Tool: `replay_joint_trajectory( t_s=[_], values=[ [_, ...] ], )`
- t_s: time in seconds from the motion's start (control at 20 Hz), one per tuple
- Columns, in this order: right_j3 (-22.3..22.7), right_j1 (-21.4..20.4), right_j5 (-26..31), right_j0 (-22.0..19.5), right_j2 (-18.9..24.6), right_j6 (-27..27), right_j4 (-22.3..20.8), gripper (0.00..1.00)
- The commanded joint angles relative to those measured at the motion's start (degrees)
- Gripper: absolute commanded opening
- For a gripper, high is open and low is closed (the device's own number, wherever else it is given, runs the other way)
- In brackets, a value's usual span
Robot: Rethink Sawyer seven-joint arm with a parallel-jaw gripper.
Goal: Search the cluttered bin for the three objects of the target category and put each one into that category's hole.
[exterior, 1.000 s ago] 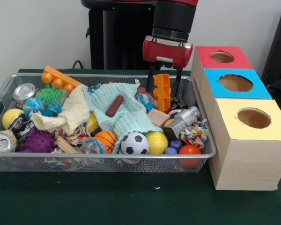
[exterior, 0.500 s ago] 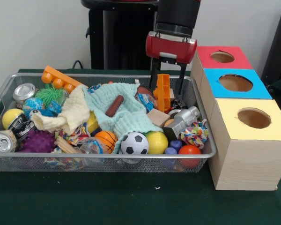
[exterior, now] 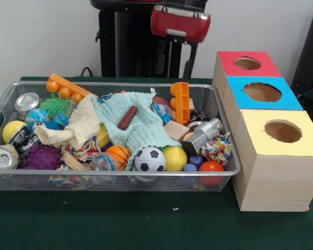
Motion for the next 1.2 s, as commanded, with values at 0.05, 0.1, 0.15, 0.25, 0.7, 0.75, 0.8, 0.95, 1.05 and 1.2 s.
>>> replay_joint_trajectory(
  t_s=[0.05,0.1,0.15,0.25,0.7,0.75,0.8,0.95,1.05,1.2],
  values=[
    [-3.92,-7.04,19.16,-2.93,-5.01,-1.49,-6.96,1.00],
    [-4.48,-7.48,20.53,-3.30,-5.20,-1.65,-7.75,1.00],
    [-4.63,-7.88,21.12,-3.86,-4.83,-1.73,-8.44,1.00],
    [-4.56,-8.52,21.24,-5.39,-3.74,-1.58,-9.47,1.00],
    [2.50,-10.79,10.85,-15.80,9.18,1.52,-7.33,1.00],
    [3.85,-10.77,9.00,-17.28,11.67,2.49,-6.59,1.00],
    [5.19,-10.74,7.15,-18.76,14.16,3.45,-5.85,1.00],
    [7.57,-10.00,2.82,-22.34,20.38,6.71,-5.49,1.00],
    [8.03,-9.22,0.77,-23.23,22.51,8.84,-5.90,1.00],
    [7.59,-8.31,-0.41,-22.38,22.64,11.14,-6.28,1.00]
  ],
)
